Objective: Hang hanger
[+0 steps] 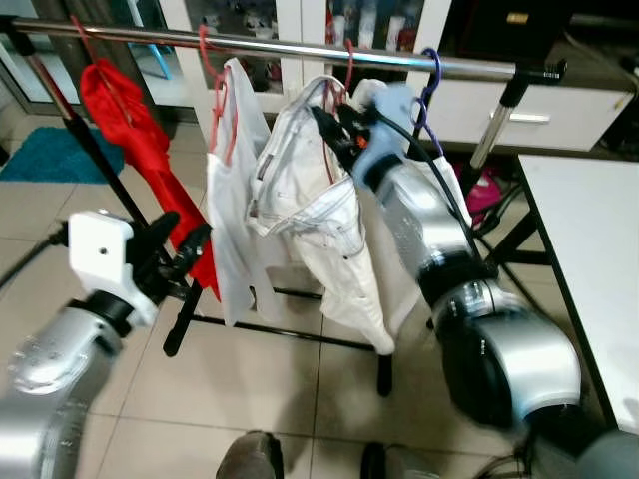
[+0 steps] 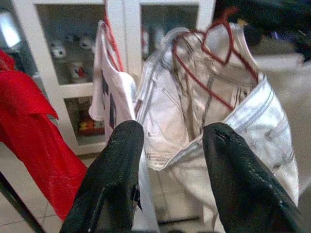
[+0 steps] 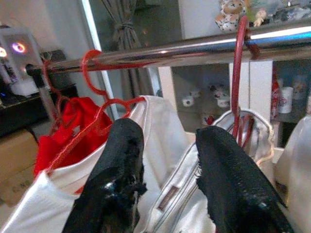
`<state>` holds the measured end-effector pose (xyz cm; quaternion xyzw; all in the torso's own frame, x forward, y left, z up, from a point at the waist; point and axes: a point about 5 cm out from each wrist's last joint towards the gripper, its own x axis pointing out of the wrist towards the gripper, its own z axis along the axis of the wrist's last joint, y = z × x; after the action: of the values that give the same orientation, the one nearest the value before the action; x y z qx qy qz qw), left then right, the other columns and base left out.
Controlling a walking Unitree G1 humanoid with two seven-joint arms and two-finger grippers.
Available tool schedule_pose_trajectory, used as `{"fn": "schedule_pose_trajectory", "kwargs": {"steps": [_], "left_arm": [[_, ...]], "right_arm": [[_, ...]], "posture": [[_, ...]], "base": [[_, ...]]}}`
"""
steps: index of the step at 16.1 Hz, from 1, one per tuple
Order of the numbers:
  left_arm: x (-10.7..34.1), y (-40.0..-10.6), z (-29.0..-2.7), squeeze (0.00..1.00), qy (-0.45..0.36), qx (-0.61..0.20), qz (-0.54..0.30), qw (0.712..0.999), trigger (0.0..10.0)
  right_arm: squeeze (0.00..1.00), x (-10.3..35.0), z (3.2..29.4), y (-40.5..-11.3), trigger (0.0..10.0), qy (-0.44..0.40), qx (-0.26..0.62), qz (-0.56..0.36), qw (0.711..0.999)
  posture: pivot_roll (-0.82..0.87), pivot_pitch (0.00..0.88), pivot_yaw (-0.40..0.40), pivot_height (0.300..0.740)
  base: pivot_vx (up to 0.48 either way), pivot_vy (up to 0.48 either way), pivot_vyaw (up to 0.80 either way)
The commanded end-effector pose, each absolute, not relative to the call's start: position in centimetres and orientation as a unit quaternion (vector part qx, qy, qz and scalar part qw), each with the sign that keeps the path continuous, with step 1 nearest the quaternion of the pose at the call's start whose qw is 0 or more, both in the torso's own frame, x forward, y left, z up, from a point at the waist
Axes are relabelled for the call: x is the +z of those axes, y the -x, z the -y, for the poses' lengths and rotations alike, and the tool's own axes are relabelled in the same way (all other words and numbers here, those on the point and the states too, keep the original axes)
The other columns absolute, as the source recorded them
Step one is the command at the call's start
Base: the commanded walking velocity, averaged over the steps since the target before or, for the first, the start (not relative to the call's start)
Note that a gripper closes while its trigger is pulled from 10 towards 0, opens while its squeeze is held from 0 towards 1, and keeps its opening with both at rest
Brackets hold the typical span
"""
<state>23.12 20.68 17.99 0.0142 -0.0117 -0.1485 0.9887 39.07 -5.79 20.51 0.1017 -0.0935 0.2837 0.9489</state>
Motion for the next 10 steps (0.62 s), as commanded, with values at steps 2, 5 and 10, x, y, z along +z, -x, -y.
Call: {"fn": "schedule_pose_trajectory", "kwargs": {"steps": [2, 5, 10], "left_arm": [[16.7, -23.1, -19.8, 0.0, -0.029, -0.131, 0.007, 0.991, 10.0], [15.7, -23.7, -19.3, 0.0, -0.027, -0.113, 0.001, 0.993, 10.0], [14.4, -24.3, -18.2, 0.0, -0.037, -0.123, -0.003, 0.992, 10.0]], "right_arm": [[1.0, 19.5, 6.9, -36.8, 10.0, -0.133, 0.288, 0.118, 0.941], [1.0, 17.2, 7.6, -33.9, 10.0, -0.138, 0.272, 0.106, 0.947], [1.0, 15.6, 9.3, -31.6, 10.0, -0.119, 0.208, 0.074, 0.968]], "posture": [[0.11, 0.04, -0.019, 0.74], [0.1, 0.038, -0.008, 0.74], [0.09, 0.0, 0.013, 0.74]], "base": [[0.0, 0.0, 0.0], [0.0, -0.19, 0.0], [0.0, -0.438, 0.57]]}}
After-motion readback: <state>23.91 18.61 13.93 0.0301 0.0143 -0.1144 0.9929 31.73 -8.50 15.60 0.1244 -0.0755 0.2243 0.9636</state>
